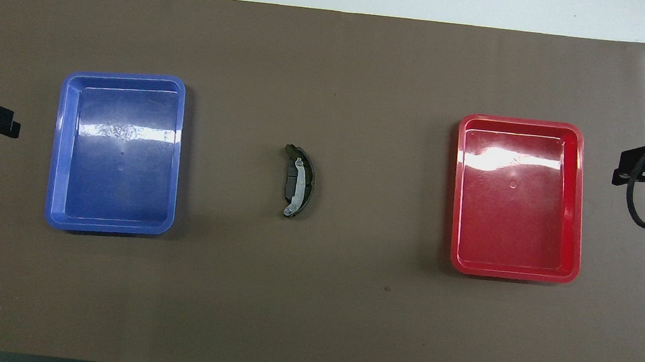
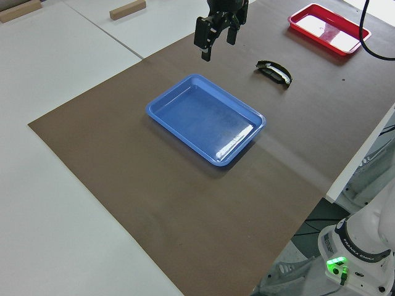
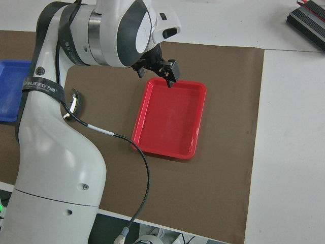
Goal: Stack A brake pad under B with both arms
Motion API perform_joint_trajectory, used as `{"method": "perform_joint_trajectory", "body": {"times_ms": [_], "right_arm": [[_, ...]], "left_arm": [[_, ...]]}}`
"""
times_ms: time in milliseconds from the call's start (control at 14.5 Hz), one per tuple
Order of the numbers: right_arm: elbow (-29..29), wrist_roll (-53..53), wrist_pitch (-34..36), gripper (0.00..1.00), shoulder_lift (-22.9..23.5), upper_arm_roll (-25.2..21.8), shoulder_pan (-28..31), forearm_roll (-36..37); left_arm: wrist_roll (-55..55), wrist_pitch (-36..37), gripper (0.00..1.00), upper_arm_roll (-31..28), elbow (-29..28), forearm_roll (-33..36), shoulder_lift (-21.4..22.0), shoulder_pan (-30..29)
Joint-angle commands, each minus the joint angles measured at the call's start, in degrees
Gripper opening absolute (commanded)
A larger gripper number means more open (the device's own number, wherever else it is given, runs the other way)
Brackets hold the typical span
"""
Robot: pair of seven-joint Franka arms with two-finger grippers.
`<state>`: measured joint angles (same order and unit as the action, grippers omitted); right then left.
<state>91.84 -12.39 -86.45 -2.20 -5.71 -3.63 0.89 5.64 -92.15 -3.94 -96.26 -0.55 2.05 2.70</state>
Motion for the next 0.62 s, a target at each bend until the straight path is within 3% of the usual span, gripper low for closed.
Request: {"method": "perform_joint_trajectory", "body": {"times_ms": [0, 552], "right_arm": [[0.53, 2.81, -0.04, 1.0, -0.53, -0.7, -0.15, -0.54], [0.0, 3.51, 0.58, 1.0, -0.53, -0.35, -0.85, -0.01]], "left_arm": [[0.33, 0.04, 0.99, -0.28, 0.2, 1.08, 0.06, 0.64], [0.33, -0.31, 0.99, -0.28, -0.24, 1.17, 0.15, 0.81]]}}
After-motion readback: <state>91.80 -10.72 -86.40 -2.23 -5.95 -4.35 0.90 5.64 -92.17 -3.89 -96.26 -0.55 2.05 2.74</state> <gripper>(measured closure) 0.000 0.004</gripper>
